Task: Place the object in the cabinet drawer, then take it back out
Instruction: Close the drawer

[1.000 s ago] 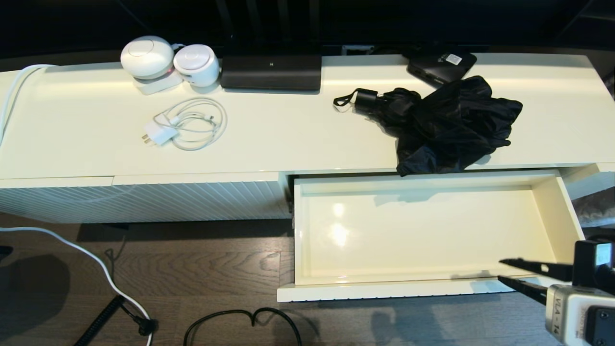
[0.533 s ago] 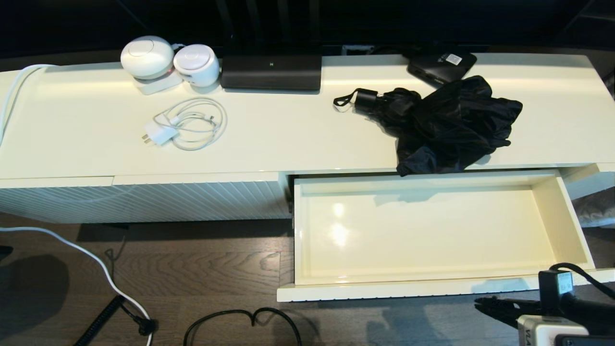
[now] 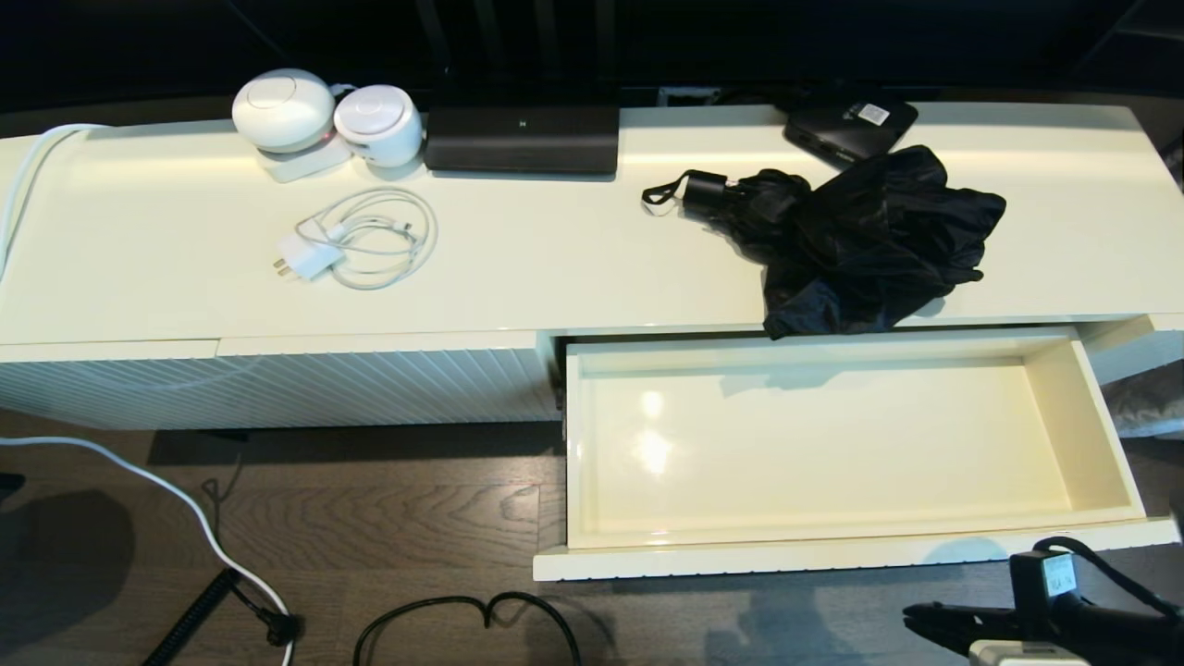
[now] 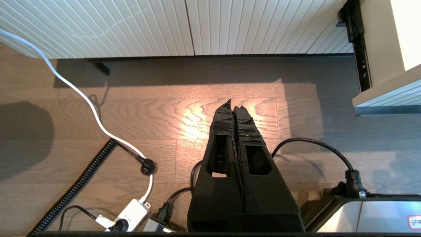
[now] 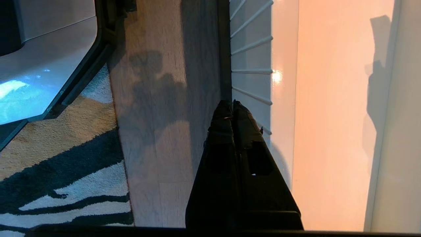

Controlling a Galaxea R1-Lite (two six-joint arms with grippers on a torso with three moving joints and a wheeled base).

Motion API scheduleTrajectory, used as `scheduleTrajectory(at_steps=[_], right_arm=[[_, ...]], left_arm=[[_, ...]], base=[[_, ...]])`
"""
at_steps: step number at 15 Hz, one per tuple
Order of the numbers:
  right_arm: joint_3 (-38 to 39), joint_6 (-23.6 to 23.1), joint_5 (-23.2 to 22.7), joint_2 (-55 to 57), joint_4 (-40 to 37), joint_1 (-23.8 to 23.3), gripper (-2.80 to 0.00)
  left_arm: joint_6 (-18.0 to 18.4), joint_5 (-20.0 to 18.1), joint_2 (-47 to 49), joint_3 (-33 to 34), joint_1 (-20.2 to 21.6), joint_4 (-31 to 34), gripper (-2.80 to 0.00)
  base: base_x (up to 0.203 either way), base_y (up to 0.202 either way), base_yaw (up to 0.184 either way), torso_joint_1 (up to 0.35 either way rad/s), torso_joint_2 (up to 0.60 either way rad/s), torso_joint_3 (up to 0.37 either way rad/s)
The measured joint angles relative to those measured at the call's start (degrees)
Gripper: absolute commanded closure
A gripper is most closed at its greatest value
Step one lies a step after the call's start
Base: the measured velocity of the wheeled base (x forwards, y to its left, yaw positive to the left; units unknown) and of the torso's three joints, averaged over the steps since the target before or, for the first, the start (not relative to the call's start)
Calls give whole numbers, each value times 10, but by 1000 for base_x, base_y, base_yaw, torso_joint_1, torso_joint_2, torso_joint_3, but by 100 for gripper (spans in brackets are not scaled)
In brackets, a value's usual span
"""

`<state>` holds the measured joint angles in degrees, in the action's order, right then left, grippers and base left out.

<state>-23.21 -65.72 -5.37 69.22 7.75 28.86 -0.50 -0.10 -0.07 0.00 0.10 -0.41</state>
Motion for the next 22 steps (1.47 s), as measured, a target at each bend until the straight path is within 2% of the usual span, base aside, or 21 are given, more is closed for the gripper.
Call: scheduleTrajectory(at_steps=[4, 8, 20, 22], right_arm=[[28, -3, 33, 23, 80, 8, 0], [36, -5, 64, 46, 121, 7, 0], [44, -24, 79, 69, 130, 3, 0], [44, -25, 79, 76, 152, 1, 0]], left_arm=[[0, 0, 0, 0, 0, 0, 0], [0, 0, 0, 0, 0, 0, 0], [0, 0, 0, 0, 0, 0, 0], [0, 0, 0, 0, 0, 0, 0]], base=[[0, 0, 0, 0, 0, 0], [0, 0, 0, 0, 0, 0], [0, 0, 0, 0, 0, 0], [0, 0, 0, 0, 0, 0]])
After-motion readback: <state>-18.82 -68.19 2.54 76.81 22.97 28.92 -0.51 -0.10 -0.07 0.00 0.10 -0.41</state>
